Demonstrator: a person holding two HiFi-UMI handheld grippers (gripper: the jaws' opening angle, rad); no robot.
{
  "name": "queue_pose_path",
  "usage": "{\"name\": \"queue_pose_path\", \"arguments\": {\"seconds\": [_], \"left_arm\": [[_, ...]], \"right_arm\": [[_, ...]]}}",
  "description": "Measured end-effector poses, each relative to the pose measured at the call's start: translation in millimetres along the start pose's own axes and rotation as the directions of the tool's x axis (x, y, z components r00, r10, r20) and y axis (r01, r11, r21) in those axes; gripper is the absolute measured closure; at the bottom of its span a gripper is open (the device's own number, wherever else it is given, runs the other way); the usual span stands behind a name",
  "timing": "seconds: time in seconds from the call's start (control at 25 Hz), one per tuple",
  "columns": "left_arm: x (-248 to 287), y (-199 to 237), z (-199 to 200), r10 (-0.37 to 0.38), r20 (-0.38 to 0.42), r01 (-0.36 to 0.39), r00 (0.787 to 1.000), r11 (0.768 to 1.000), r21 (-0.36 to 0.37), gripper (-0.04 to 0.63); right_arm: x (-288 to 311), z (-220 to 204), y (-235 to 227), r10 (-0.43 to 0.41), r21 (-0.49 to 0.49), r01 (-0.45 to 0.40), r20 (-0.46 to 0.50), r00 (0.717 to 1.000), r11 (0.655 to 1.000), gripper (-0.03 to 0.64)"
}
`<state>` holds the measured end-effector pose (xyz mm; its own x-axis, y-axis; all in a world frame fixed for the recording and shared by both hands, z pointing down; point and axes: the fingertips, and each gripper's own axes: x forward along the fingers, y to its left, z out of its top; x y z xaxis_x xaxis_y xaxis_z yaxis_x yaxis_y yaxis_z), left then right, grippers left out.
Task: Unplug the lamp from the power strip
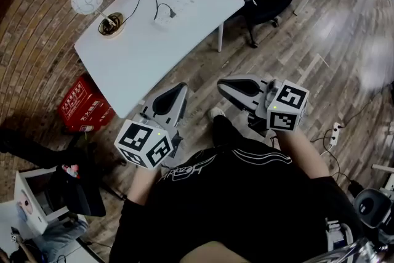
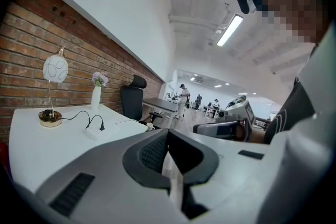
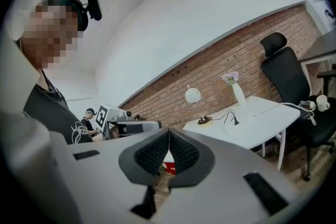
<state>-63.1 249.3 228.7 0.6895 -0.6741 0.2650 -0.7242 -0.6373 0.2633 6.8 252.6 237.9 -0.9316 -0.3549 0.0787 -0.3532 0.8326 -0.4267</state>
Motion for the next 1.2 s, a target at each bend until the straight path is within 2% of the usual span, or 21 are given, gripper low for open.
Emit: {"name": "queue_pose_path", "arguments": {"seconds": [0.12,0.32,0.56,0.76,1.0,1.2], "left_arm": [[33.4,23.9,15.4,-0.001,0.021,0.001,1.0,1.0,0.004,0.592],[94.8,73.6,44.4,0.028,0.016,-0.028,0.999,0.999,0.034,0.591],[140.6,112.0,61.4,0.062,-0.014,-0.061,0.998,0.997,0.053,0.591],[153.6,148.5,57.4,0.095,-0.024,-0.094,0.995,0.995,0.036,0.591],[169.3,204.3,40.8,0.121,-0.055,-0.122,0.991,0.992,-0.021,0.591],[196.8,258.3,24.6,0.139,-0.108,-0.14,0.984,0.99,-0.01,0.591]], "right_arm": [[13.4,11.6,-52.5,-0.011,-0.012,0.011,-0.035,0.999,1.0,0.62],[35.5,48.3,-127.4,0.018,-0.017,-0.019,-0.04,0.999,1.0,0.62],[53.2,71.2,-181.6,0.062,-0.028,-0.063,-0.067,0.996,0.998,0.62],[74.0,67.6,-215.2,0.07,-0.008,-0.071,-0.096,0.993,0.997,0.62],[106.4,64.8,-255.1,0.055,0.018,-0.053,-0.133,0.99,0.998,0.62],[133.6,66.1,-306.1,0.013,0.029,-0.009,-0.148,0.989,1.0,0.62]]}}
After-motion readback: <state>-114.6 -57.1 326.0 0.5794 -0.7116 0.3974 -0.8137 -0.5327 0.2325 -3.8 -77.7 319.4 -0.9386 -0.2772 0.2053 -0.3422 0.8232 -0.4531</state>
